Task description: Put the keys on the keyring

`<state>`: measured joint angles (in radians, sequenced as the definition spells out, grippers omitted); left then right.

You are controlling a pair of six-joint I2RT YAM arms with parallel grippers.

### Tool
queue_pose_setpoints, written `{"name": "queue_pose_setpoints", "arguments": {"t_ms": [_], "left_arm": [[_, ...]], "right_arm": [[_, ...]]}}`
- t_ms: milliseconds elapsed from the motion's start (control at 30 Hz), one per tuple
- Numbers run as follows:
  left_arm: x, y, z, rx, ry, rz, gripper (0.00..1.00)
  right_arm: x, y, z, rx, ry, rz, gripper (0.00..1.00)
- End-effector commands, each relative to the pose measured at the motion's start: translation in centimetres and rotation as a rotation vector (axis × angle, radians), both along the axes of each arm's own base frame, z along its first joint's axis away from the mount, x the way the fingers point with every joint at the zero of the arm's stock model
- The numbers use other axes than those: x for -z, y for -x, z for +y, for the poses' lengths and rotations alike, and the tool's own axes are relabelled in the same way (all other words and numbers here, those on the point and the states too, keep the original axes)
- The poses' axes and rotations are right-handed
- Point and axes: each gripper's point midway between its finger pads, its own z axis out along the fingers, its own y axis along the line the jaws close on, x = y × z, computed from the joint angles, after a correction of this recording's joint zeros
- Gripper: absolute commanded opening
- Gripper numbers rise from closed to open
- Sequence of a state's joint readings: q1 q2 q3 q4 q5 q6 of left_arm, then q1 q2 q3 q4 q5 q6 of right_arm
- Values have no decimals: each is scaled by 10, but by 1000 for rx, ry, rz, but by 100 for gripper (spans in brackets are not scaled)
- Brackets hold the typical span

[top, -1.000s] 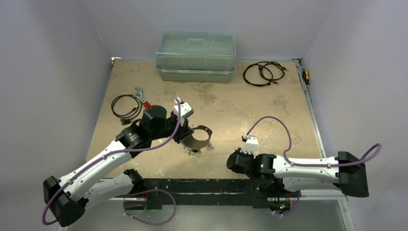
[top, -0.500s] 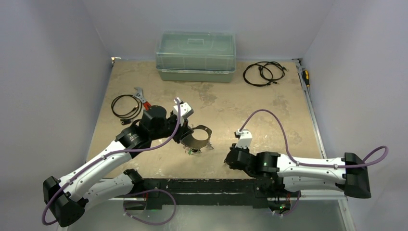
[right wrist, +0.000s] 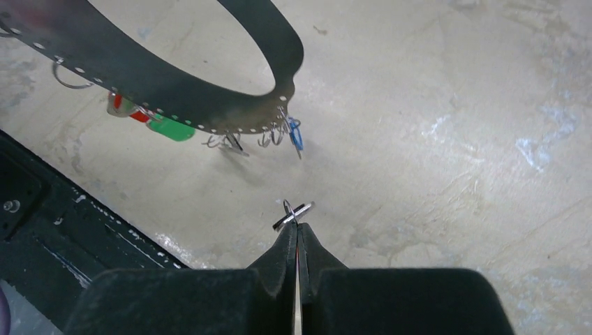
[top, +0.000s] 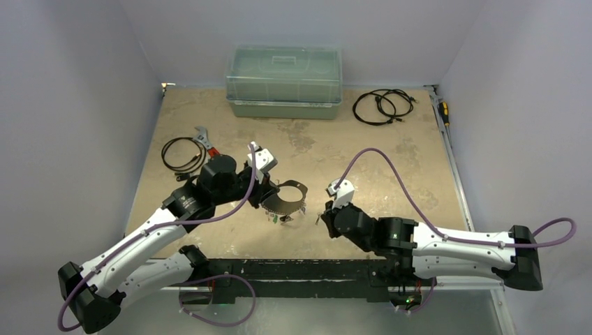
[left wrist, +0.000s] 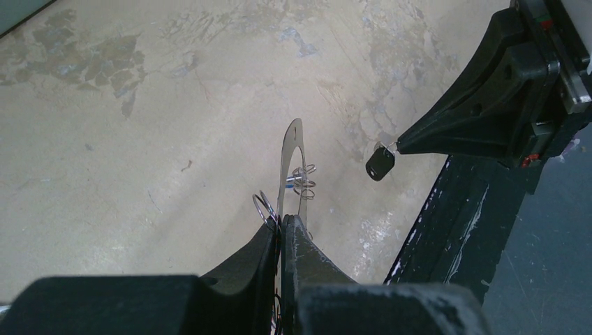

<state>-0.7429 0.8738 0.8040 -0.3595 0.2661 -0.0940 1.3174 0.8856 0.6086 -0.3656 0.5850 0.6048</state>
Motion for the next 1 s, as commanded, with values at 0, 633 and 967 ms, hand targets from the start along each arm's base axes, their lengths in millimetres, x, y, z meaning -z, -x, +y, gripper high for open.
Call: {"name": "queue_pose_setpoints", "arguments": {"t_ms": [0,633,967], "left_arm": [[-24,2,-9,40,78,-68,0],[-42,19,-17,154,140,-105,0],[-42,35,-26,257,172,-84,0]], "right_arm": [[-50,-15,9,-35,-60,-168,0],[-120,-25,12,-121,-126,-436,0],[-143,-14,25,-277,-131,-551,0]]}}
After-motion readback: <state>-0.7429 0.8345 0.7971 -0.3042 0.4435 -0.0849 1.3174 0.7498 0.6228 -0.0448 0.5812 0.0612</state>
